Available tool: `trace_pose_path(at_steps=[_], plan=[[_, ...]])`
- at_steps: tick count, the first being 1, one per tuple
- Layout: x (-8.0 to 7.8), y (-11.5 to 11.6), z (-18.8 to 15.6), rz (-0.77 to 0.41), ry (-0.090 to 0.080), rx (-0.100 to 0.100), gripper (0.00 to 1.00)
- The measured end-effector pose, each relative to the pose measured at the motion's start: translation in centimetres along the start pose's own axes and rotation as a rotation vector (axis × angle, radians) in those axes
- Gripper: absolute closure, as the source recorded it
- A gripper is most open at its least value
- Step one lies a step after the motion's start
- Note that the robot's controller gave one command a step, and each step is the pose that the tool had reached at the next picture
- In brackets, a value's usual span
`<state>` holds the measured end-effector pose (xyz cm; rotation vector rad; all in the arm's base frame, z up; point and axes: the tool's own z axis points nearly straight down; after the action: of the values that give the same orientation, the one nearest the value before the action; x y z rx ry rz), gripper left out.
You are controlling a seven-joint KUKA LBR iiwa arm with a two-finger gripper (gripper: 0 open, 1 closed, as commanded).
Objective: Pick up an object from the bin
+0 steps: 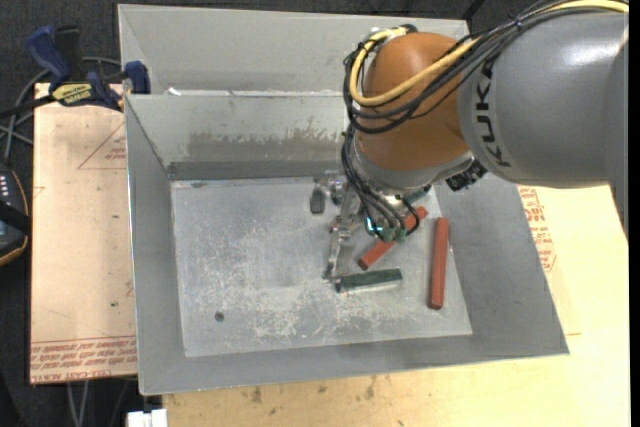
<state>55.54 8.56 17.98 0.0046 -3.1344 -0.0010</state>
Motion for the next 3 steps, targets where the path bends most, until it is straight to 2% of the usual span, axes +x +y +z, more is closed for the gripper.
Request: trace_pose_path(at_steps=[1, 2, 3], plan=[[0.3, -7.4, 4.1, -0.122, -0.003, 0.003, 0.0], [1.9, -8.8, 11.2, -0.569, -0.003, 0.001, 0.0], [1.8, -8.8, 10.9, -0.569, -0.008, 0.002, 1.0]])
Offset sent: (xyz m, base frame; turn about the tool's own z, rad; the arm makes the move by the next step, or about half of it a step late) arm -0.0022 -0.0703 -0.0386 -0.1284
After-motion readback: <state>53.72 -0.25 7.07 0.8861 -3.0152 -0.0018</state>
